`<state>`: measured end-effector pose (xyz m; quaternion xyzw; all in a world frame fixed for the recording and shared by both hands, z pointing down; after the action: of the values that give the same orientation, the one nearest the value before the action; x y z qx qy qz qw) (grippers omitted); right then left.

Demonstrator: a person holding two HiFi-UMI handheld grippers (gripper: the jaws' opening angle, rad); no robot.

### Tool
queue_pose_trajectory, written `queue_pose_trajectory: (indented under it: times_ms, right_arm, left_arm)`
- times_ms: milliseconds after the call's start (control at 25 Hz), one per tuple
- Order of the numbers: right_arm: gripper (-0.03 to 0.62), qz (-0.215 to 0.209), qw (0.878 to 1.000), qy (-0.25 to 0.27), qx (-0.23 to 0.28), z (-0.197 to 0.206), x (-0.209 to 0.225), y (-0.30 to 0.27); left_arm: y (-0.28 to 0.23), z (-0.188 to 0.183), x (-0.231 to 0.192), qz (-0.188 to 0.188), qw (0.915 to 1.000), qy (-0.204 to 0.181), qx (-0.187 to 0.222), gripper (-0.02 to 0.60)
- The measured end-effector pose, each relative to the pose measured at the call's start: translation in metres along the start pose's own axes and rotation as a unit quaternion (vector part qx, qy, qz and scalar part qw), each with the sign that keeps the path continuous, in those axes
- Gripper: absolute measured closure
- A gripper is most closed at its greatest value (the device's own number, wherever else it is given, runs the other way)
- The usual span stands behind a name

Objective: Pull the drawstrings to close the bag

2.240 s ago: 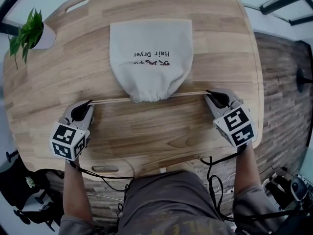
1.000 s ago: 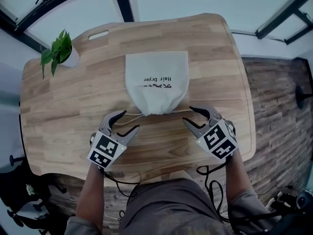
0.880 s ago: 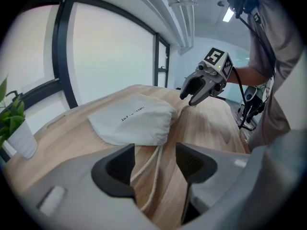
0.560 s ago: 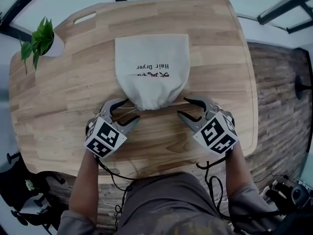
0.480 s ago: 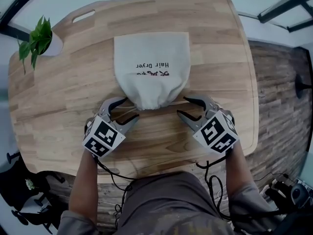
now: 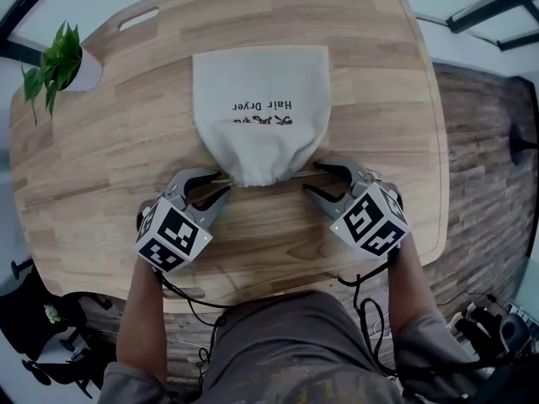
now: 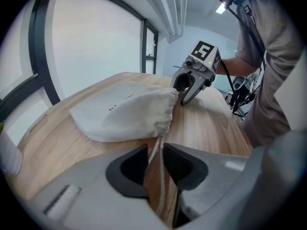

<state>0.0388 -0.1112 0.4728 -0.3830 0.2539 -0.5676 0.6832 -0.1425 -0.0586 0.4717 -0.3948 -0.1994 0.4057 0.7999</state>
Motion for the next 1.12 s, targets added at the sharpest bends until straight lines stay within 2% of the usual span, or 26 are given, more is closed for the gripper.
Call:
queue_pose_trajectory:
  times_ms: [80,200,280,360,680,840,1120]
  right_arm:
    - [0.406,0.002,1.0,-0.005,0.007,-0.001,0.002,-0.001]
    - [0.433,0.003,1.0,-0.003,0.009,0.0,0.002,-0.001]
    - [0.474,0.003,1.0,0.006,0.004,0.002,-0.001,0.0]
    - [0.548,0.009,1.0,0.012,-0.001,0.002,-0.003,0.0]
    - [0.556,0.03,0.998,-0.049,0.006,0.006,0.005,0.004]
    - [0.557,0.035,0.998,-0.057,0.011,0.008,0.005,0.005]
    - [0.559,0.036,0.997,-0.067,0.015,0.011,0.008,0.009]
  left_arm:
    - [0.001,0.002,-0.001,-0.002,1.0,0.002,-0.002,0.525]
    - [0.0,0.003,-0.002,-0.002,1.0,0.001,0.0,0.535]
    - [0.0,0.002,0.0,0.0,1.0,-0.008,-0.005,0.537]
    - [-0.001,0.001,0.002,0.004,0.9998,-0.016,-0.01,0.554]
    - [0.003,0.006,-0.003,-0.023,0.9996,0.006,-0.015,0.569]
    - [0.007,0.01,-0.008,-0.032,0.9989,0.034,-0.006,0.571]
    - [0.013,0.018,-0.01,-0.041,0.9979,0.048,-0.011,0.571]
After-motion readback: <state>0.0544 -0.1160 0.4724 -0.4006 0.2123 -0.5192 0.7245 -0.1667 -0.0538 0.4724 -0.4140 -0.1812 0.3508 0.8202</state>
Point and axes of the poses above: the fingertips, and each gripper's own axes: y backward along the fingers, x to its right, z out of its underside, the point moved 4 cm from there along y, backward along the fingers, and after that the axes turned 5 degrees about -y, right-handed, at the moved point
